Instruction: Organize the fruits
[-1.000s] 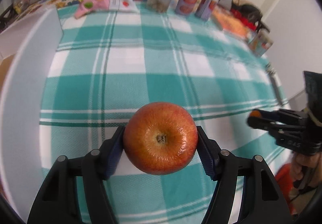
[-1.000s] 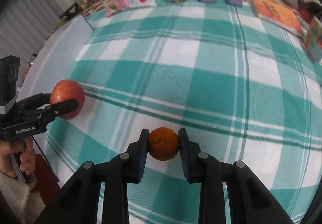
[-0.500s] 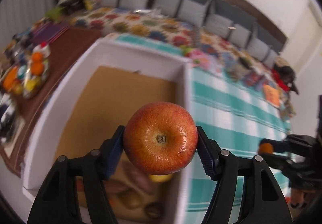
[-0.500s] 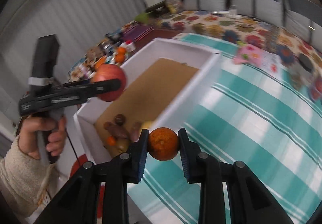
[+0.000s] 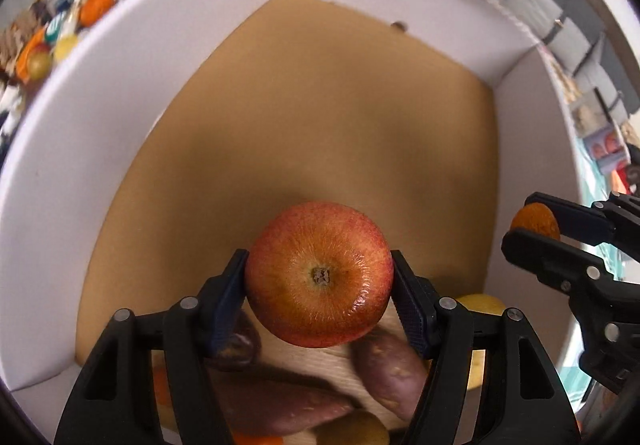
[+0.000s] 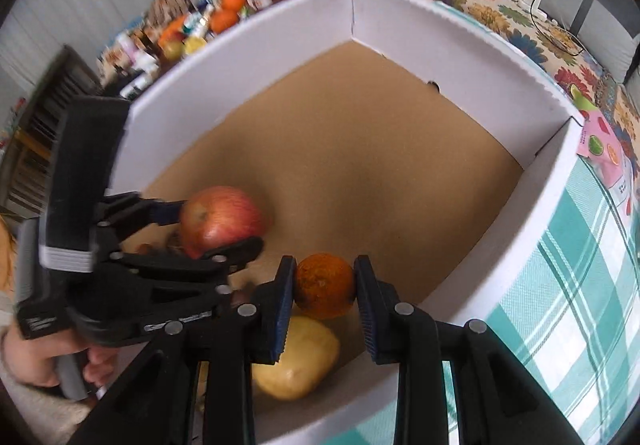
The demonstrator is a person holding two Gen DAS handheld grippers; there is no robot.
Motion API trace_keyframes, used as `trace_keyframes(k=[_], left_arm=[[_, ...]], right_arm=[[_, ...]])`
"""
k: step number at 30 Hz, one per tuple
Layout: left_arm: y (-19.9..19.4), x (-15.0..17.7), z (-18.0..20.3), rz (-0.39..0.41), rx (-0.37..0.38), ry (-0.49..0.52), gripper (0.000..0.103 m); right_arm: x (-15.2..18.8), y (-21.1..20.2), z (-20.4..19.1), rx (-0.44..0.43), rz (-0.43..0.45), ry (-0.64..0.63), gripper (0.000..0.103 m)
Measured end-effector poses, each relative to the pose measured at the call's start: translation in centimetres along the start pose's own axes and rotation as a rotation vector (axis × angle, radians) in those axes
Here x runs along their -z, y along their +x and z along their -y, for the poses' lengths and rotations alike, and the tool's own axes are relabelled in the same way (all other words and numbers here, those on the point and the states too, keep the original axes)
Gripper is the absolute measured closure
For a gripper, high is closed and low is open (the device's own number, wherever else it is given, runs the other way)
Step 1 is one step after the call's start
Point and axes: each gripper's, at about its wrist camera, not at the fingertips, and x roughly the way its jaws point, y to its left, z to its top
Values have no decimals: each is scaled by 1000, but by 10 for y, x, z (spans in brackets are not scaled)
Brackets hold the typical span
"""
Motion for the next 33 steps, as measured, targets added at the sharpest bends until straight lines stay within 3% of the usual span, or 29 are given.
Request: trace_keyframes(k=[4, 6, 7, 10, 12, 16, 19, 22, 27, 30, 32, 33], left_arm=[[9, -4, -8, -24, -6, -39, 32], [3, -4, -6, -1, -16, -25, 32], [-3, -4, -5, 18, -19, -17, 32], [-37, 0, 0, 123, -44, 10, 27], [-70, 7, -1, 219, -37, 20, 24], [-142, 33, 10, 432, -79, 81, 17], [-184, 60, 22, 557, -126, 124, 11], [-212, 81, 37, 631, -203, 137, 5], [-225, 116, 29, 586, -247, 25, 5], [-231, 142, 15, 677, -331, -120, 6], [-229, 150, 9, 647, -363, -181, 6], [-226, 149, 5, 607, -338, -185, 6]], right_arm=[[1, 21, 3, 32, -31, -9, 72], [1, 22, 4, 48, -22, -17, 66], [3, 21, 6, 37, -22, -6, 56], [6, 2, 10, 31, 29, 21, 29], [10, -18, 12, 42, 71, 32, 27], [24, -74, 9, 74, 168, 60, 12], [37, -112, -3, 97, 222, 62, 11], [58, -144, -12, 76, 271, 88, 9], [92, -165, -26, 54, 312, 139, 9], [114, -166, -35, 59, 317, 157, 9], [124, -165, -41, 63, 306, 161, 9], [128, -163, -45, 63, 297, 163, 9]])
